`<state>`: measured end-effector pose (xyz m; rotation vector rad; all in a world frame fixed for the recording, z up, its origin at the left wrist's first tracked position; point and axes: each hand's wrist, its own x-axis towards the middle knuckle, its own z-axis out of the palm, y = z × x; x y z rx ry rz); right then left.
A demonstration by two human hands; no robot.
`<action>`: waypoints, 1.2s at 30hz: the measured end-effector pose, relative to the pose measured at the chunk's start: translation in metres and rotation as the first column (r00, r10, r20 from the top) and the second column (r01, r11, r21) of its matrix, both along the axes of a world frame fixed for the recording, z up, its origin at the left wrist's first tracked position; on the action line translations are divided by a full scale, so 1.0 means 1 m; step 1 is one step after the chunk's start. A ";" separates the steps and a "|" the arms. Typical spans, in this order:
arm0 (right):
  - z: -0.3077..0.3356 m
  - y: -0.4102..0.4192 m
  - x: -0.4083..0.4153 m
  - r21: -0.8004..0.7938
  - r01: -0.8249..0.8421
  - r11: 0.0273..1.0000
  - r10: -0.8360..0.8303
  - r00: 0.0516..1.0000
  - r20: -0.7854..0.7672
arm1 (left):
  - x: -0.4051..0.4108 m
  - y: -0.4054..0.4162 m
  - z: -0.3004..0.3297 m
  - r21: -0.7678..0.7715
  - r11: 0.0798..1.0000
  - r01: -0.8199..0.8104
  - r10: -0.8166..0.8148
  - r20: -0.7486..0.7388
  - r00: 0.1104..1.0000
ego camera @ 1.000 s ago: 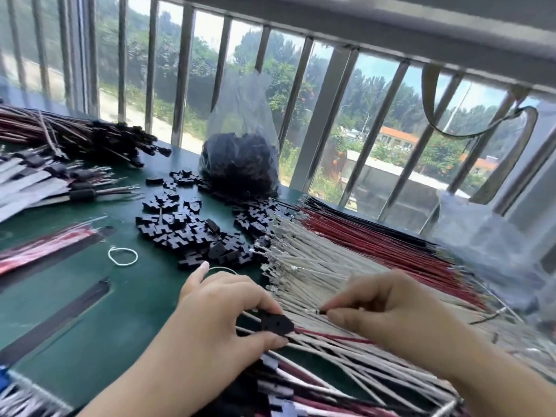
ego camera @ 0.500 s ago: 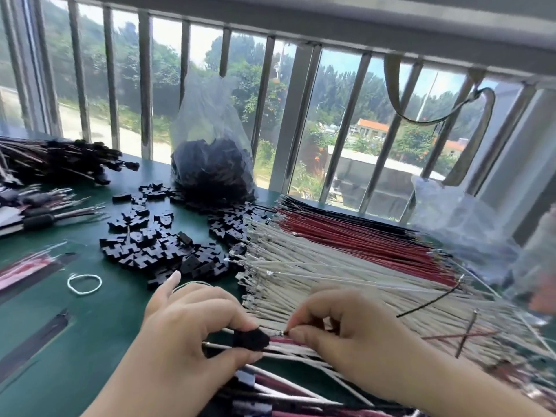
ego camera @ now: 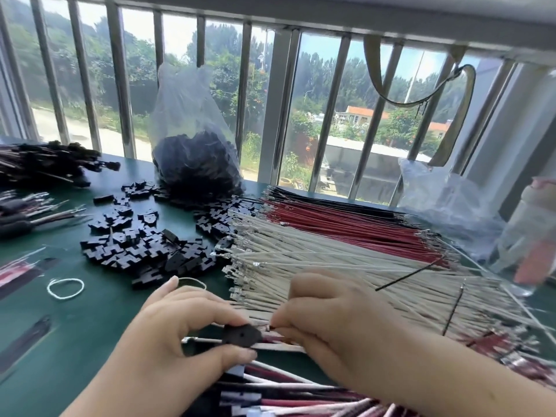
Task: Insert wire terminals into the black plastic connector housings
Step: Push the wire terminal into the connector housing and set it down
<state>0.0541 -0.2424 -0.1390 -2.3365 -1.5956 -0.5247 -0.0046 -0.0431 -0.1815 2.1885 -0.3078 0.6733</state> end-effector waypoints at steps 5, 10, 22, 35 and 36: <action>-0.004 -0.002 0.007 0.063 -0.030 0.998 0.028 0.999 0.032 | -0.003 -0.005 0.004 -0.032 0.999 -0.001 0.001 -0.018 1.000; -0.016 0.004 0.005 0.203 -0.041 0.978 0.053 0.997 -0.057 | -0.005 -0.004 0.006 -0.134 0.991 0.027 -0.032 -0.031 0.999; -0.017 0.002 0.009 0.372 -0.052 0.927 0.116 0.981 -0.154 | -0.011 -0.005 0.009 -0.181 0.982 0.053 -0.058 -0.024 0.998; -0.015 0.002 0.010 0.147 -0.135 0.980 0.095 0.963 0.252 | -0.007 -0.004 0.003 -0.297 0.955 0.020 -0.090 -0.224 0.970; -0.014 0.001 0.010 0.144 -0.143 0.979 0.105 0.964 0.243 | -0.007 -0.003 0.003 -0.302 0.953 0.032 -0.107 -0.236 0.966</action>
